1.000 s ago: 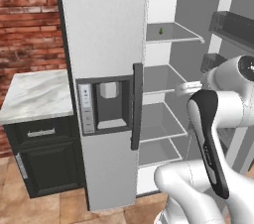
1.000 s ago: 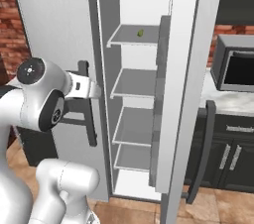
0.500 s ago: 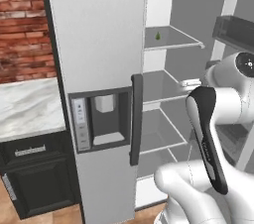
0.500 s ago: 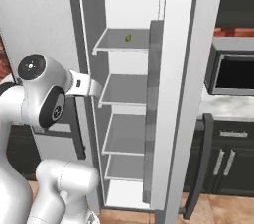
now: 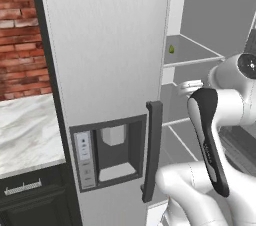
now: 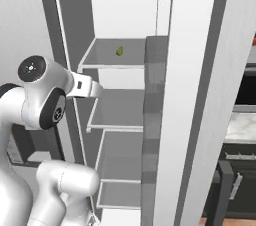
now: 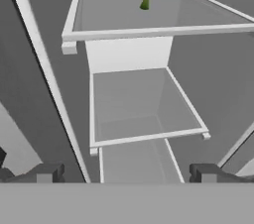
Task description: There is a bowl on the dining counter. Grab a lemon wedge from the fridge and place it in the bowl. Then get the liquor bottle and glass cup from the cabinet and place them next to the bowl.
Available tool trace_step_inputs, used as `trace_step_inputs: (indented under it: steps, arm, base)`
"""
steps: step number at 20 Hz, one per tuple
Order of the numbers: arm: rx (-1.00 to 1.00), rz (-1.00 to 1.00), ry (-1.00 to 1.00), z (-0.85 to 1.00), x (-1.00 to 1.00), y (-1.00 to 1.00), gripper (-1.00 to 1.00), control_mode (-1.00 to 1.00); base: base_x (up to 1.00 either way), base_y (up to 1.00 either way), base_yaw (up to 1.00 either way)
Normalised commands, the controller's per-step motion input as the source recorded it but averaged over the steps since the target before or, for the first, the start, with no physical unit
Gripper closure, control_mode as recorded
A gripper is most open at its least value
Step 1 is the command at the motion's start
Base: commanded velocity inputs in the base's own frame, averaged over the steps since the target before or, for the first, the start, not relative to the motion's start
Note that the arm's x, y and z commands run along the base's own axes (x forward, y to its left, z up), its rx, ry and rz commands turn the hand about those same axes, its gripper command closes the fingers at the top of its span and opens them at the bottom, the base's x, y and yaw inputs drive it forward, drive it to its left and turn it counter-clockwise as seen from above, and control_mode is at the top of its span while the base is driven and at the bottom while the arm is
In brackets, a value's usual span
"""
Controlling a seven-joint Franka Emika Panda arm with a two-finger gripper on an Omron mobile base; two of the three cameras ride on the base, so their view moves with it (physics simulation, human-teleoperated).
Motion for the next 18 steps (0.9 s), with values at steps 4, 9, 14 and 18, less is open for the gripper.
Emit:
trace_step_inputs:
  steps: [4, 9, 14, 18]
  arm:
    - [0.00, 0.00, 0.00, 0.00, 0.00, 0.00, -1.00, 1.00]
    - [0.00, 0.00, 0.00, 0.00, 0.00, 0.00, -1.00, 1.00]
    - [0.00, -0.07, -0.01, 0.29, 0.25, -0.24, -1.00, -1.00]
    - [0.00, -0.09, 0.00, 0.48, 0.29, -0.39, -1.00, -1.00]
  base:
    - [0.50, -0.20, -0.08]
    - [0.28, -0.26, -0.10]
    - [0.05, -0.05, -0.02]
    - [0.00, 0.00, 0.00]
